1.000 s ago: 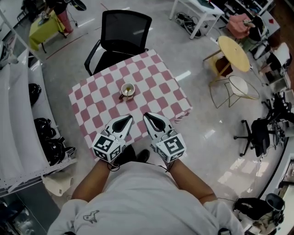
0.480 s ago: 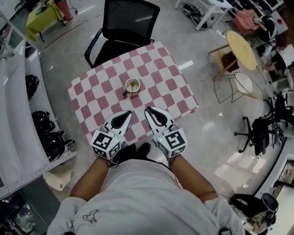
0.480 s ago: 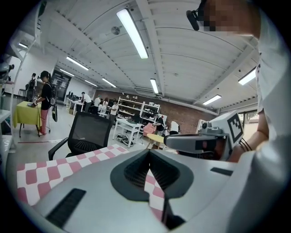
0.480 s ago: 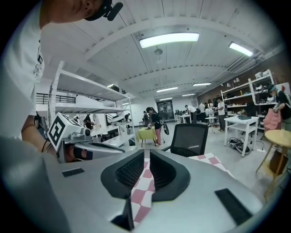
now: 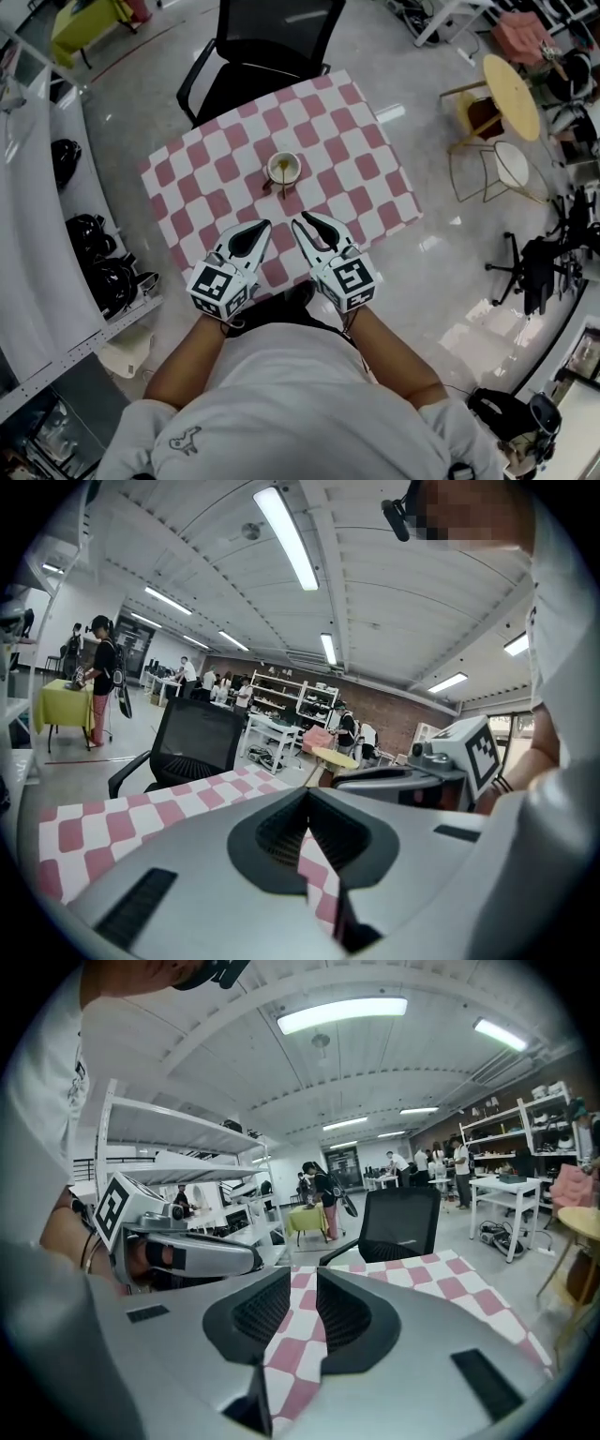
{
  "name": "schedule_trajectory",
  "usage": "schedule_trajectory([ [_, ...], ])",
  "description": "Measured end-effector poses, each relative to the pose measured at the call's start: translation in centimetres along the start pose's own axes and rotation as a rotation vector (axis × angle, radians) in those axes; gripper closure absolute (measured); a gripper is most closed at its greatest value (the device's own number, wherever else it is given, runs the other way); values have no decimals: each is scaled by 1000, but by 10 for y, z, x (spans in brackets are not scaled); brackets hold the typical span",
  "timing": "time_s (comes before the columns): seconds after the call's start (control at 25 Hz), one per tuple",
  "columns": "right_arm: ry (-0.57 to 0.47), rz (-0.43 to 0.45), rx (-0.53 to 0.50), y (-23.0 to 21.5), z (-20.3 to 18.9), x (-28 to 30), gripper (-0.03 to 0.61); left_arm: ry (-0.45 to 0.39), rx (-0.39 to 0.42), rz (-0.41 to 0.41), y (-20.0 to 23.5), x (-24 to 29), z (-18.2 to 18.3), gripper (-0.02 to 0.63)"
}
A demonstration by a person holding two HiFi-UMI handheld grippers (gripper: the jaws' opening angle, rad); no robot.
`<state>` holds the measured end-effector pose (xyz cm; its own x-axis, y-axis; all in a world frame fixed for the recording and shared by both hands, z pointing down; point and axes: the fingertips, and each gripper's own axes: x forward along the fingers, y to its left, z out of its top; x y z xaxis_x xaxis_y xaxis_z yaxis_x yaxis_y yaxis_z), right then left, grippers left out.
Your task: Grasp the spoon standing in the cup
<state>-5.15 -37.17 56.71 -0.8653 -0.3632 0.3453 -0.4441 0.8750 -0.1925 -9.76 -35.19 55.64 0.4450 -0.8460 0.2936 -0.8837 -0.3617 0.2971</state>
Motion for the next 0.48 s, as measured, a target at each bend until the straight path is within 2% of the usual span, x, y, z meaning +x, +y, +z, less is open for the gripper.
schedule_trajectory([
  [0.28,53,11,9,-8,-31,30,489,42,-22,-5,18,10,-13,603],
  [0.48,97,-16,11,-23,-53,51,489,74,-35,-21,27,22,-25,603],
])
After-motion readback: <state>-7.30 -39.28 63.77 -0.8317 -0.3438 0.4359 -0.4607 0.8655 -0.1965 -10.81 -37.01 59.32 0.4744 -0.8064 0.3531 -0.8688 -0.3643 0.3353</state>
